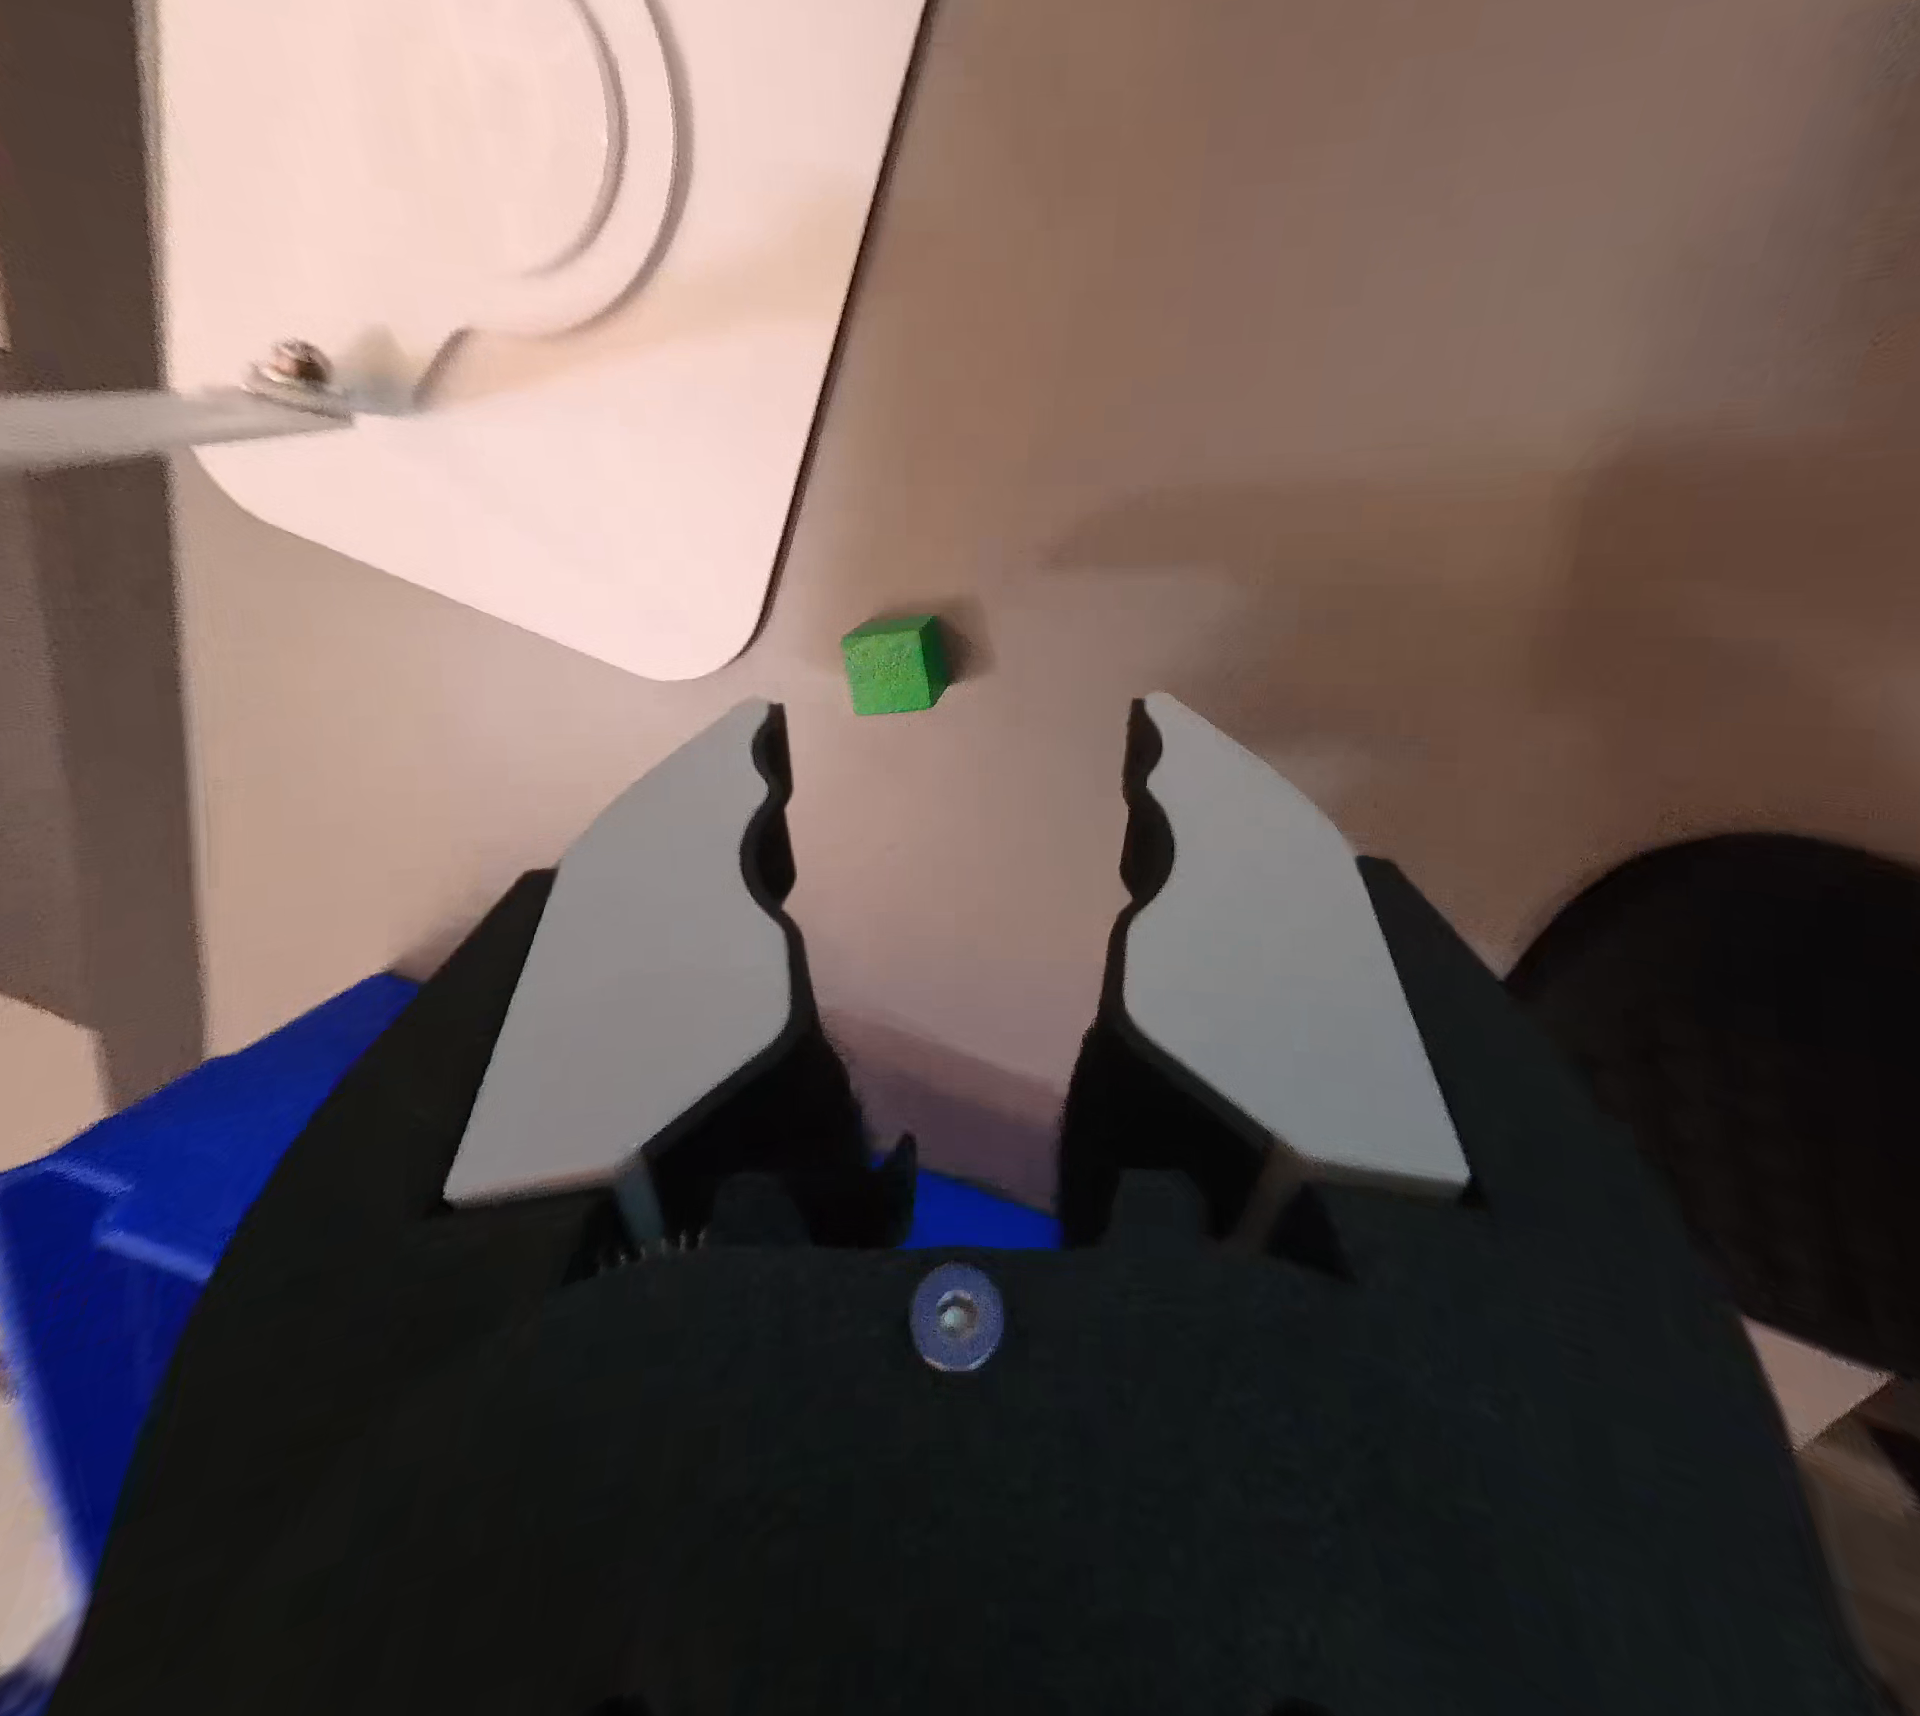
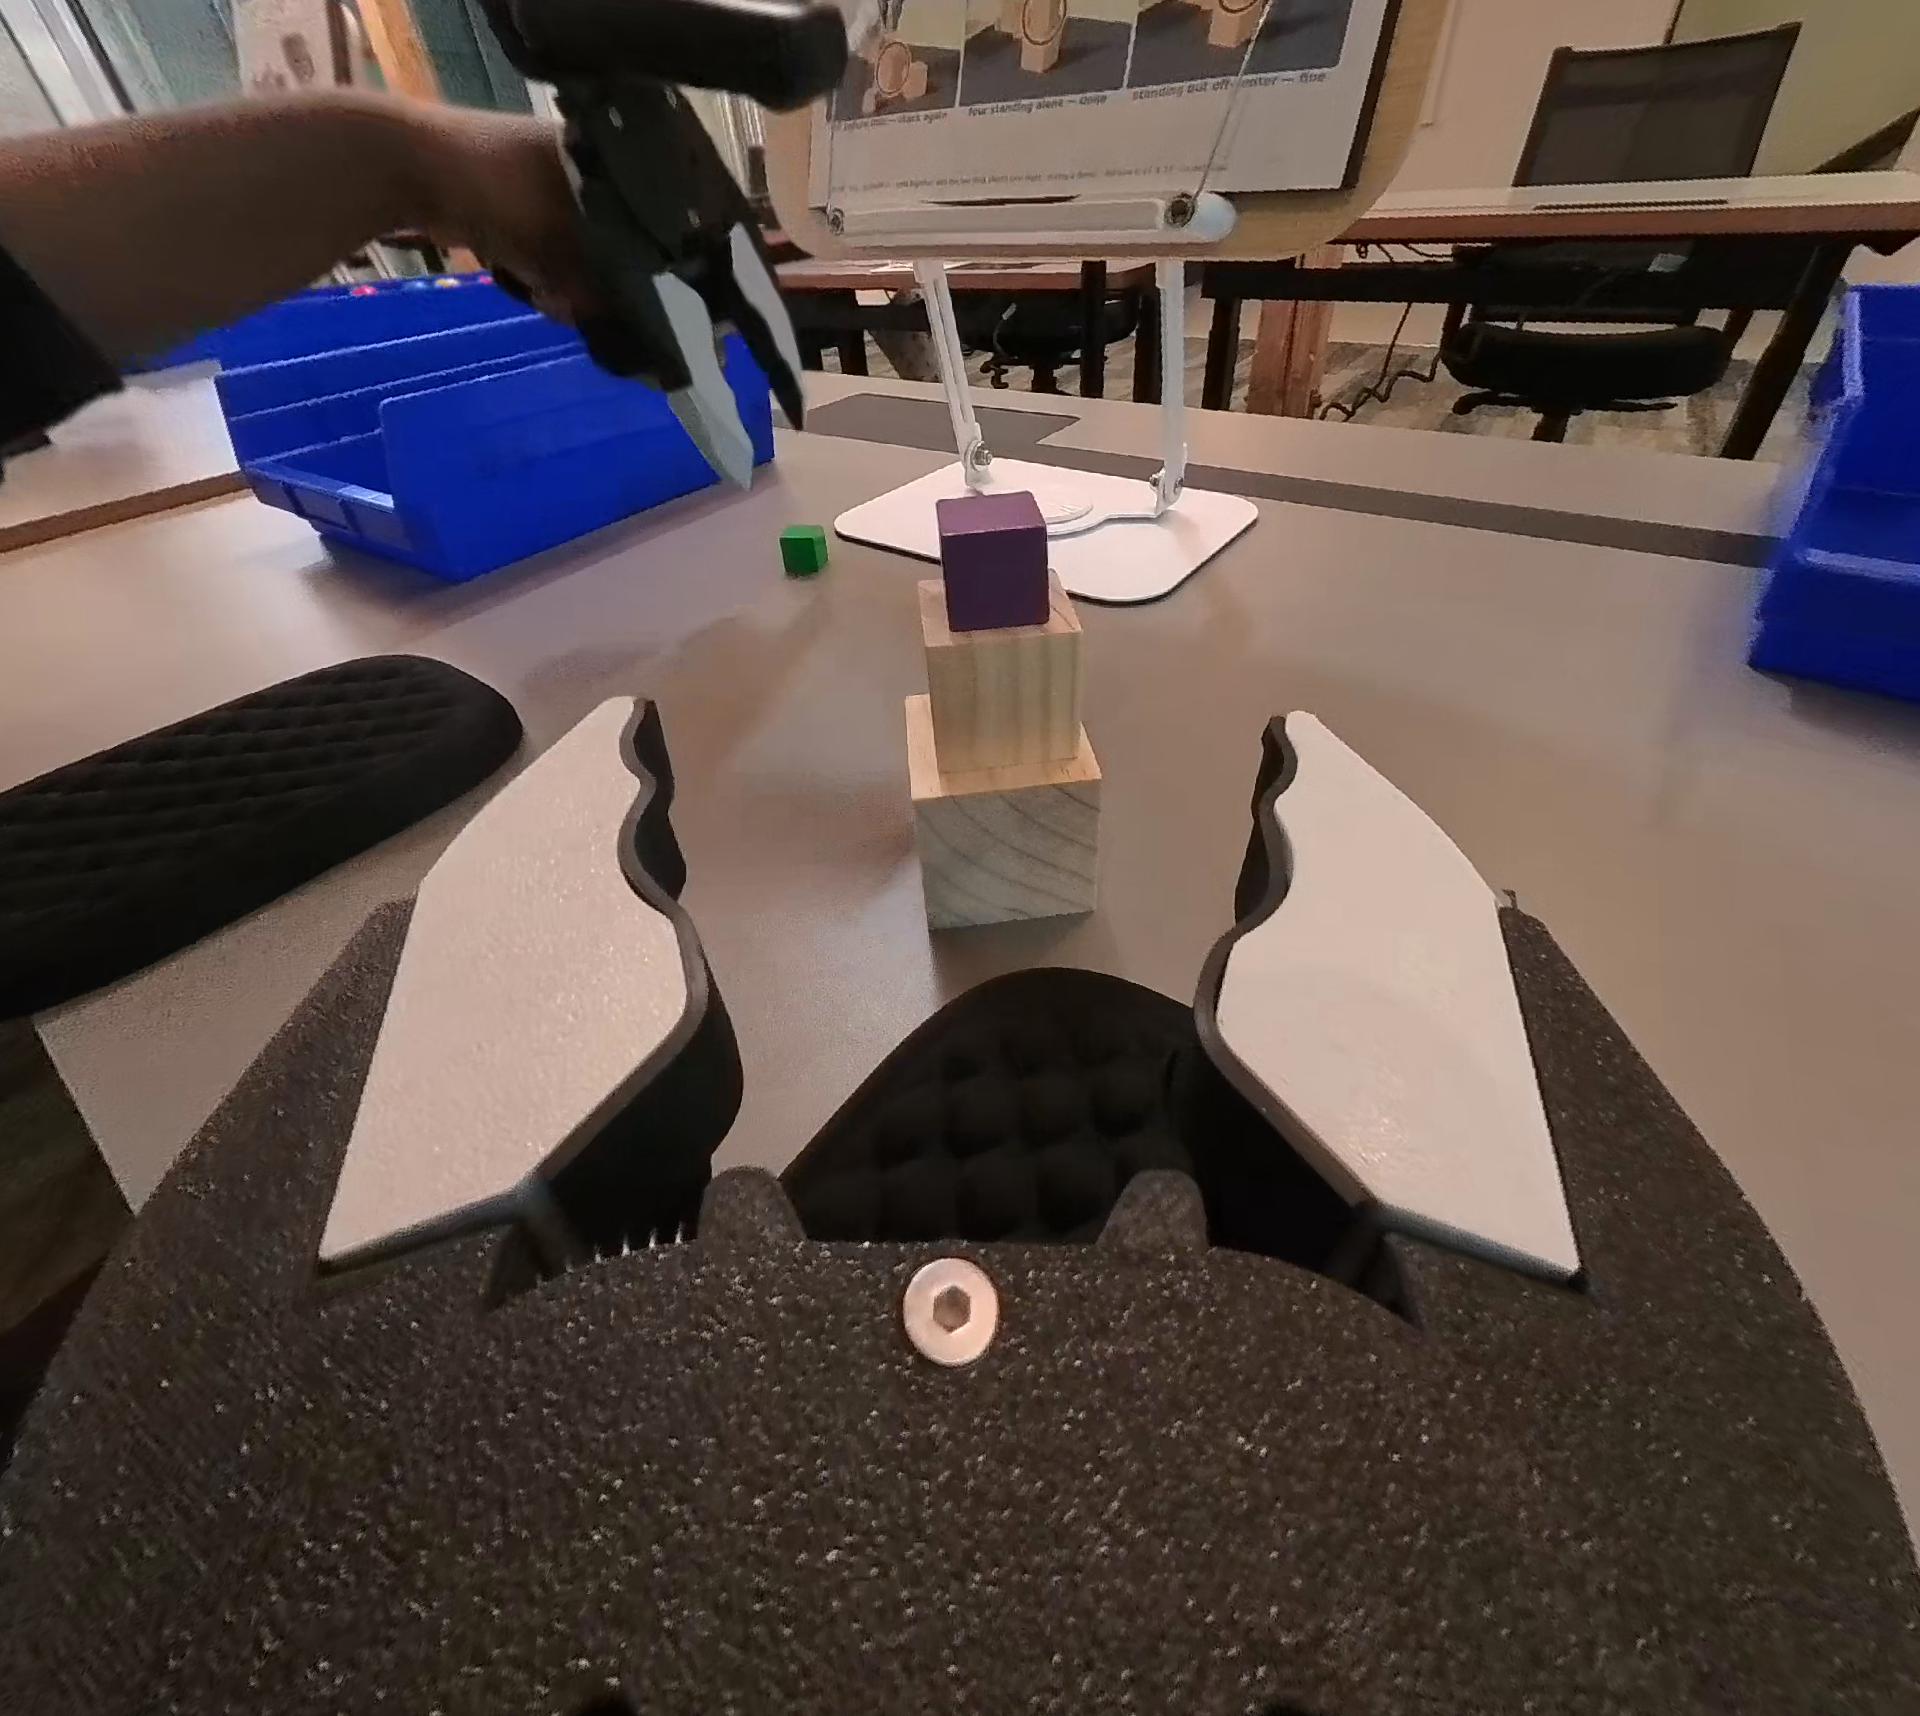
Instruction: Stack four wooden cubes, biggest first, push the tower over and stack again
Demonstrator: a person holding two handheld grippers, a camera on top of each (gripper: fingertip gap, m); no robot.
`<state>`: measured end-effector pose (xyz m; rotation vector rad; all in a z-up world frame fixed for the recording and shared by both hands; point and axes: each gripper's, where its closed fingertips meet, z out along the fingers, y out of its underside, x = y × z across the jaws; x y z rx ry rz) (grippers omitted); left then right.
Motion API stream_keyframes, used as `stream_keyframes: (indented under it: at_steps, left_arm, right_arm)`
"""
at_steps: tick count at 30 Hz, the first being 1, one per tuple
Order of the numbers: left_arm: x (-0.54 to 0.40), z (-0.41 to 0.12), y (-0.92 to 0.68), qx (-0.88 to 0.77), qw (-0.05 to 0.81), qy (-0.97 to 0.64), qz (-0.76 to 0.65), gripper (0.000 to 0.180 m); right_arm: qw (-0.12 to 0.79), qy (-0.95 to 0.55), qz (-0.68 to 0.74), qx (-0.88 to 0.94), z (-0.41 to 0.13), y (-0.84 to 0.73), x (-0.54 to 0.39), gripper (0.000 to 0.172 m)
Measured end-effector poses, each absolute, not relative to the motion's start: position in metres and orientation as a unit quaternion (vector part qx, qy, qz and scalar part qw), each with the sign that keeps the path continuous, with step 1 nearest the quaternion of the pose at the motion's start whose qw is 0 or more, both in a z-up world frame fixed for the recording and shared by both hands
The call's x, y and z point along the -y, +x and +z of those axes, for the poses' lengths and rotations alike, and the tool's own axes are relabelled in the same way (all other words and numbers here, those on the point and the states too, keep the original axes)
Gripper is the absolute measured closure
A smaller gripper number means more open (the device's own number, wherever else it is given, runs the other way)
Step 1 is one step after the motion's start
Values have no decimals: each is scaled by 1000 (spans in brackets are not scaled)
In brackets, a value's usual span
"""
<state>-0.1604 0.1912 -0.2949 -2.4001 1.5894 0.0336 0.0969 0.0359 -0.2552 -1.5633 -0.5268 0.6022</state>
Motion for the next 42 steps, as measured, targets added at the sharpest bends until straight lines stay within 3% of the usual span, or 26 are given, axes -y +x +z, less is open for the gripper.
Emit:
stream_keyframes:
  at_steps: [9, 16, 21, 27, 35, 42]
  left_arm:
    - [-210, -334, -179, -503, 115, -857, -6, 135]
    - [-214, -346, -180, -505, 110, -856, -20, 136]
    - [-211, -346, -173, -520, 118, -844, -53, 160]
    - [-188, -307, -149, -607, 119, -782, -76, 160]
    - [-114, -219, -47, -808, 139, -565, -98, 160]
    - [-87, -203, 25, -883, 107, -452, -74, 160]
  right_arm:
    - [642, -682, 269, 225, -254, 99, -36, 67]
    - [644, -682, 269, 221, -253, 100, -36, 67]
    - [642, -683, 268, 222, -254, 99, -36, 67]
    - [640, -684, 271, 221, -254, 99, -37, 68]
    - [639, -683, 268, 228, -254, 97, -36, 68]
    - [641, -682, 267, 230, -254, 97, -35, 68]
